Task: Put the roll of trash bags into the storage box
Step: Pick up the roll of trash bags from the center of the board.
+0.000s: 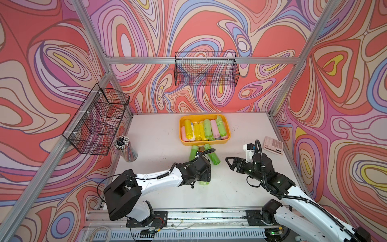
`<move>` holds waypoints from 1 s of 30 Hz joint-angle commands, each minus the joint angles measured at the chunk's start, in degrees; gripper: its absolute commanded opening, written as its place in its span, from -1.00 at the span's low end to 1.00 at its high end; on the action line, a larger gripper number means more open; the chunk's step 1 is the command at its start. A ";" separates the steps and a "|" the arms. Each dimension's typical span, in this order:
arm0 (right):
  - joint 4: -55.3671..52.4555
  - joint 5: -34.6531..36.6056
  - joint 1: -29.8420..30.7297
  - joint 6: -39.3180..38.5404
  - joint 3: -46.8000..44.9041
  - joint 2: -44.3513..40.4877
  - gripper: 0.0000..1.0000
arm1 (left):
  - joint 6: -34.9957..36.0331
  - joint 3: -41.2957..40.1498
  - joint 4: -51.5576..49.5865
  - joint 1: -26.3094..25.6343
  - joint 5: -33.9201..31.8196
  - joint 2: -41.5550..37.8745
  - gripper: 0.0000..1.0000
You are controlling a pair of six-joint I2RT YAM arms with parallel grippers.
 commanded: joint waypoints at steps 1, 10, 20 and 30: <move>-0.23 -0.25 0.01 0.72 -0.64 -0.39 0.93 | -0.81 0.63 2.08 -0.10 -0.06 0.88 0.68; 0.32 -0.30 0.00 1.27 -1.38 -0.70 0.93 | -0.59 1.39 2.93 -0.10 1.45 3.20 0.54; 0.25 -0.21 -0.02 1.10 -0.84 0.51 0.92 | -0.97 1.64 4.30 0.23 2.49 6.49 0.53; 0.24 0.14 0.05 1.12 -0.94 1.17 0.93 | -1.33 2.50 4.26 1.42 3.64 8.97 0.51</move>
